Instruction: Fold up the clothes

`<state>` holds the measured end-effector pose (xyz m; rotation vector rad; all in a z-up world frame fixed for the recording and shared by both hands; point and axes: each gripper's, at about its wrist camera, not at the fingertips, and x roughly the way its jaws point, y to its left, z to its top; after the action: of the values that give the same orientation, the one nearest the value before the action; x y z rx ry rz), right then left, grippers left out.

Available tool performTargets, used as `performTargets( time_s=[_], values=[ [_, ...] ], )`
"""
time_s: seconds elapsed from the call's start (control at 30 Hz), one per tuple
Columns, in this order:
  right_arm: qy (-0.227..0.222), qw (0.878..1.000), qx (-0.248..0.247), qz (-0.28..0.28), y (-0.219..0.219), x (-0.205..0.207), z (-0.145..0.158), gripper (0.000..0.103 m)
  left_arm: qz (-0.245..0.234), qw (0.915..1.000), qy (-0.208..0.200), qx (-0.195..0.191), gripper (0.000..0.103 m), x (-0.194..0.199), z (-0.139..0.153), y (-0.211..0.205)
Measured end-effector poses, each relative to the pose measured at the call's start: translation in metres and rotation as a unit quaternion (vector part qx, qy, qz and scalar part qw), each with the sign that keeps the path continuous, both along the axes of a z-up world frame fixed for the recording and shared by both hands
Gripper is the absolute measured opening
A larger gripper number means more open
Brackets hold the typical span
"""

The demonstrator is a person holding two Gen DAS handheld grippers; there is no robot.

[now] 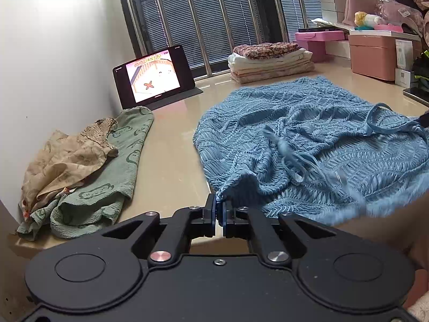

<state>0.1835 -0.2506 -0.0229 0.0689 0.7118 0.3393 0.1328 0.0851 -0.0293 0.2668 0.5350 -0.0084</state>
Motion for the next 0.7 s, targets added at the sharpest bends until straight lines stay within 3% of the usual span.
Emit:
performTargets(
  time_s=[0.1, 0.17, 0.3, 0.37, 0.47, 0.6, 0.63, 0.7],
  values=[
    [0.037, 0.998, 0.048, -0.006, -0.006, 0.014, -0.011, 0.047, 0.003, 0.9999, 0.001, -0.010, 0.005, 0.000, 0.000, 0.002],
    [0.020, 0.998, 0.055, -0.012, -0.004, 0.011, -0.010, 0.018, 0.004, 0.9999, 0.002, -0.014, 0.005, 0.000, 0.000, 0.003],
    [-0.032, 0.999, 0.028, 0.010, 0.009, 0.000, 0.000, 0.007, -0.001, 0.9999, 0.006, -0.009, 0.005, 0.000, -0.004, 0.001],
    [-0.053, 0.998, 0.017, 0.040, 0.017, -0.010, 0.004, 0.006, -0.002, 0.9999, 0.008, -0.006, 0.005, 0.000, -0.005, -0.001],
    [-0.102, 0.990, -0.044, 0.092, 0.038, -0.031, 0.011, 0.006, -0.001, 0.9999, 0.011, -0.004, 0.005, 0.000, -0.008, -0.003],
    [-0.095, 0.975, -0.056, 0.195, 0.061, -0.048, 0.009, 0.006, 0.000, 0.9998, 0.018, -0.002, 0.005, 0.000, -0.011, -0.003],
    [-0.098, 0.974, -0.072, 0.193, 0.065, -0.050, 0.008, 0.008, 0.000, 0.9998, 0.018, -0.002, 0.005, -0.001, -0.011, -0.003],
    [-0.107, 0.975, -0.097, 0.166, 0.066, -0.049, 0.005, 0.023, 0.000, 0.9998, 0.018, 0.003, 0.006, -0.001, -0.012, -0.004]
  ],
)
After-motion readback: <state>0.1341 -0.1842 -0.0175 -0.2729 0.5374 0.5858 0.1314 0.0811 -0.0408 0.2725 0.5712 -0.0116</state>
